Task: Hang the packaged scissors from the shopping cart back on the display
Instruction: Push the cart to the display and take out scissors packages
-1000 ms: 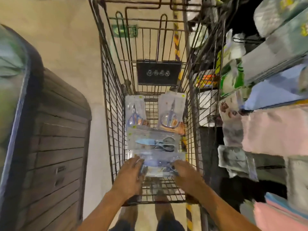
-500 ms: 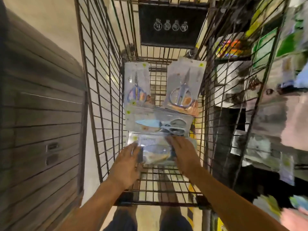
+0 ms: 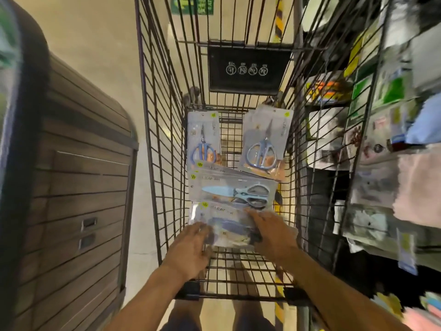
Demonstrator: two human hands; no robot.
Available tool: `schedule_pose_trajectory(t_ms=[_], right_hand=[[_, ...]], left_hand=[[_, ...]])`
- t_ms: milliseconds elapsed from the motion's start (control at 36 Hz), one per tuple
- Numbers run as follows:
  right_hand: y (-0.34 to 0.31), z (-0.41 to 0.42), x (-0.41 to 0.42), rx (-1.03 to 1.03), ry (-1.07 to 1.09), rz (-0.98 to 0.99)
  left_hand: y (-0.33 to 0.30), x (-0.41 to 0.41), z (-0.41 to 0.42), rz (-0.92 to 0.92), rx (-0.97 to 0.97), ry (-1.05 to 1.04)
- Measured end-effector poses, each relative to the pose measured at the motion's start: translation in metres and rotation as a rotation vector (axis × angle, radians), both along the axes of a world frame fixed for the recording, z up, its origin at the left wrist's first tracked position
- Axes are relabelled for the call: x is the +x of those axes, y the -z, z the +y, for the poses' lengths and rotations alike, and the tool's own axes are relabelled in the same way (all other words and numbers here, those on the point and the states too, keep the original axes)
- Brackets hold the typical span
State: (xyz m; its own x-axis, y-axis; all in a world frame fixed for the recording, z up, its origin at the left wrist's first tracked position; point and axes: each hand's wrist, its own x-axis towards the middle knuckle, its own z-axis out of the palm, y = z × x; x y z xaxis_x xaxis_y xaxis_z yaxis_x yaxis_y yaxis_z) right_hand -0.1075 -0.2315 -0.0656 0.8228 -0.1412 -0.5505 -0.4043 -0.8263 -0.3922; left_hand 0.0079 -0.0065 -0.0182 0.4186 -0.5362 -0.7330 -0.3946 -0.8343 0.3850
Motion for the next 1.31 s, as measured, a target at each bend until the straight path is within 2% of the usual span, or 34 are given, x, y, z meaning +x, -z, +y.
schedule_pose_trajectory(t_ms=[83,167,278,444,583,667,972,1111,1306], right_hand=[[-0.026,-0.006,0.005,0.001,0.075,-0.039],[-0.059,-0.011,0.010,0.117,0.237,-0.132],[-0.100,-0.013,0.020,0.221,0.404,-0.230],[-0.155,-0.001,0.033,0.628,0.747,-0.323],[-0.182,0.014,0.044,0.702,0.845,-0.358],[-0.189,0.020,0.044,0.743,0.849,-0.322],[-0.183,0.018,0.032,0.894,0.688,-0.098],[-0.157,0.001,0.030,0.755,0.703,0.054],[-0.102,-0.021,0.012,0.524,0.624,0.128]], left_hand=[[-0.022,0.009,-0.004,0.003,-0.019,-0.015],[-0.048,0.019,-0.010,0.015,-0.063,-0.074],[-0.092,0.030,-0.025,0.068,-0.222,-0.256],[-0.141,0.037,-0.043,0.265,-0.378,-0.570],[-0.163,0.031,-0.052,0.354,-0.474,-0.741],[-0.172,0.028,-0.057,0.407,-0.540,-0.825],[-0.155,0.032,-0.049,0.335,-0.645,-0.994],[-0.138,0.035,-0.043,0.301,-0.586,-1.020],[-0.105,0.037,-0.042,0.230,-0.548,-1.035]])
